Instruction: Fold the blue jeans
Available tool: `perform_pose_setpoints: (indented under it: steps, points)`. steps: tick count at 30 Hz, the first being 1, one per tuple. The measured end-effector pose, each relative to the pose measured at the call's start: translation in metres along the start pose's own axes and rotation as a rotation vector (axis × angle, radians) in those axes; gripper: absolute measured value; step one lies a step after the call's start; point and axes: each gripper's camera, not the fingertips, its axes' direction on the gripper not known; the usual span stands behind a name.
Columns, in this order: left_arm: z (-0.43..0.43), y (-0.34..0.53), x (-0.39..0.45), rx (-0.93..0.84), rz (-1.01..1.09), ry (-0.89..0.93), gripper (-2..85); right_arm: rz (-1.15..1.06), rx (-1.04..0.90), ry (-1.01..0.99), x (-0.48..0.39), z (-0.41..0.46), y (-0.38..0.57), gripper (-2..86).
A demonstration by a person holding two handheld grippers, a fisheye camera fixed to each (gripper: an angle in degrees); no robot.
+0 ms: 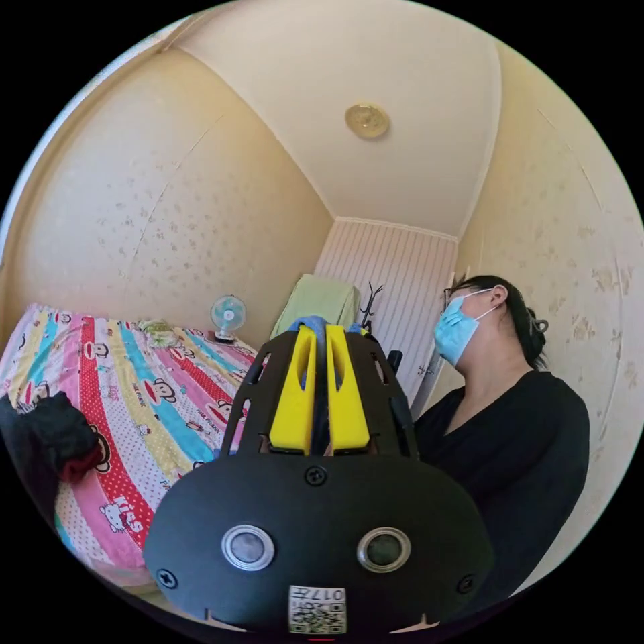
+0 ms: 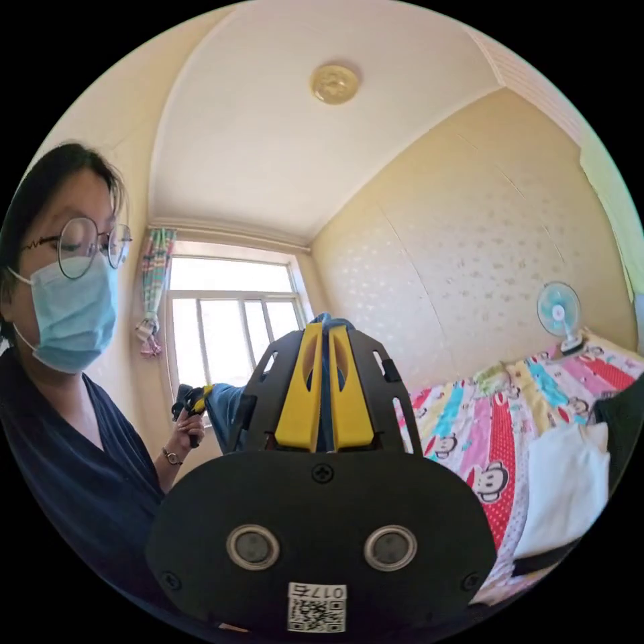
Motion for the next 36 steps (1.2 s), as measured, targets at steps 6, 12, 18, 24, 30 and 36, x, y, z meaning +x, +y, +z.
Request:
perform_pose_setpoints:
  steps: [6, 12, 18, 24, 30, 36]
  points:
    - [-0.04, -0.06, 0.105, 0.178, 0.342, -0.041, -0.1, -0.273, 0.145, -0.096, -0.098, -0.023, -0.09, 1.4]
    - [-0.049, -0.112, 0.125, 0.274, 0.354, -0.025, 0.0, -0.354, 0.109, -0.15, -0.145, -0.002, -0.171, 1.4]
    - [-0.018, -0.142, 0.078, 0.237, 0.275, -0.127, 0.2, -0.223, 0.138, -0.115, -0.123, 0.057, -0.209, 1.3]
    - [0.046, -0.157, -0.076, 0.127, 0.045, -0.234, 0.5, -0.152, -0.053, 0.113, -0.041, 0.197, -0.19, 1.6]
    - [0.176, -0.205, -0.297, -0.048, -0.099, -0.56, 4.4, -0.008, -0.327, 0.353, 0.15, 0.429, -0.172, 3.1]
    - [0.233, -0.095, -0.459, -0.478, -0.31, -0.716, 9.7, 0.274, -0.588, 0.631, 0.321, 0.519, -0.039, 10.5]
